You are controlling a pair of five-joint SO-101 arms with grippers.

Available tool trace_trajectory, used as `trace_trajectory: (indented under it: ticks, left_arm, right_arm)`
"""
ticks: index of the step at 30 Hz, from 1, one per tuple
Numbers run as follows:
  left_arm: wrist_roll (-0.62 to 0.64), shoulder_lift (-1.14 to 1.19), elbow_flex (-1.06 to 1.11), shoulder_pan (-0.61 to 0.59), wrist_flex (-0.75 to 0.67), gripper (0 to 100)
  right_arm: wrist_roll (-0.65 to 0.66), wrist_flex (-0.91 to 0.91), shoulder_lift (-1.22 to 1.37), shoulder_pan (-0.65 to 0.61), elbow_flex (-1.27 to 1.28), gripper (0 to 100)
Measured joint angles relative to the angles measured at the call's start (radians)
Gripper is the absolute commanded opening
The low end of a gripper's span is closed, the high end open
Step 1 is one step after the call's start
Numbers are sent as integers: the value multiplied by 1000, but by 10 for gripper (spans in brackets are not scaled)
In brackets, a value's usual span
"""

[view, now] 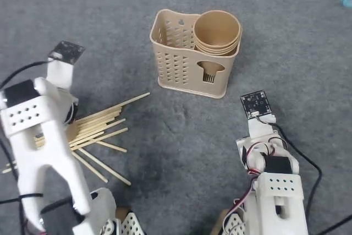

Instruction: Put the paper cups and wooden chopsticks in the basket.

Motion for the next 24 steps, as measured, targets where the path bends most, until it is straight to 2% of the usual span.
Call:
trace_trajectory:
  ticks: [5,8,12,21,24]
  left_arm:
    - [167,0,-212,9,44,11]
    - [206,0,-345,64,121,11]
    - [282,-2,-480,170,172,11]
    - [528,-5,-821,466,175,10]
    - [585,-9,-876,560,92,10]
  right_arm:
    - [0,3,0,0,0,8]
    - [0,3,0,0,0,8]
    - [0,3,0,0,0,8]
    - [0,3,0,0,0,8]
    - [0,3,0,0,0,8]
